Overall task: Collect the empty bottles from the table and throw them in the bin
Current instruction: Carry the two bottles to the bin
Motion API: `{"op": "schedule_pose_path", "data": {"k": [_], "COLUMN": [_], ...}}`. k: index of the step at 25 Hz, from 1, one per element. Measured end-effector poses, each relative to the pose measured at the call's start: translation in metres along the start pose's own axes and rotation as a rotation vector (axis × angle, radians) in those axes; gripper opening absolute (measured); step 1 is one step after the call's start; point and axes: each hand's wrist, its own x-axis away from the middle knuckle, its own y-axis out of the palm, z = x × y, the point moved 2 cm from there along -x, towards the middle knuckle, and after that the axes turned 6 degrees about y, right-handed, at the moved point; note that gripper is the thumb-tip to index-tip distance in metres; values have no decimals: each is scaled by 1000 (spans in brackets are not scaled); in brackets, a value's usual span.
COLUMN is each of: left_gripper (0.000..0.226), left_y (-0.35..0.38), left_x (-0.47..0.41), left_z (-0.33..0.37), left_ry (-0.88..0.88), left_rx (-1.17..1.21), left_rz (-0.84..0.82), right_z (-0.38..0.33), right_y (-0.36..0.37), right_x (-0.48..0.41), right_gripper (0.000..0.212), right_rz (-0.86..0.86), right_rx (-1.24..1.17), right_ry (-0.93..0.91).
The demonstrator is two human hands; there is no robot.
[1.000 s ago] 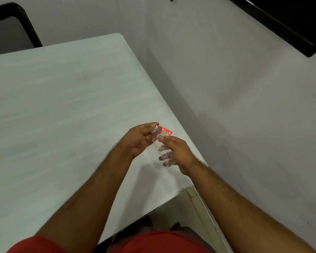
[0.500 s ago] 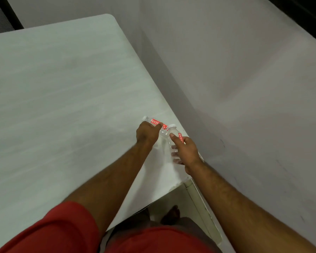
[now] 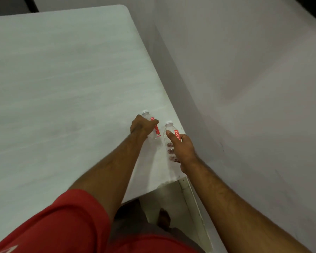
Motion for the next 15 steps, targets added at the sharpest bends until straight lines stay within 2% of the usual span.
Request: {"op": "schedule_pose_path", "data": {"k": [2, 5, 8, 11, 15], "left_gripper": [55, 56, 48, 43, 40], "left_y": [-9, -32, -66, -105, -169], "left_x": [26, 75, 133, 197, 267], "left_z": [-11, -37, -65, -97, -142], "left_ry": [-13, -35, -19, -34, -24], "left_rx": [193, 433, 496, 545, 652], "left_rz": [-7, -22, -11, 5, 157], "right_z": [8, 24, 35, 47, 65], "right_y": [-6, 0, 18, 47, 100], "right_x": [7, 24, 49, 87, 145], "right_gripper": [49, 50, 55, 47, 46], "right_rz": [-58, -166, -236, -352, -524], "right_rx": [23, 60, 93, 143, 226], "right_ry": [-23, -14, -14, -62, -144]}}
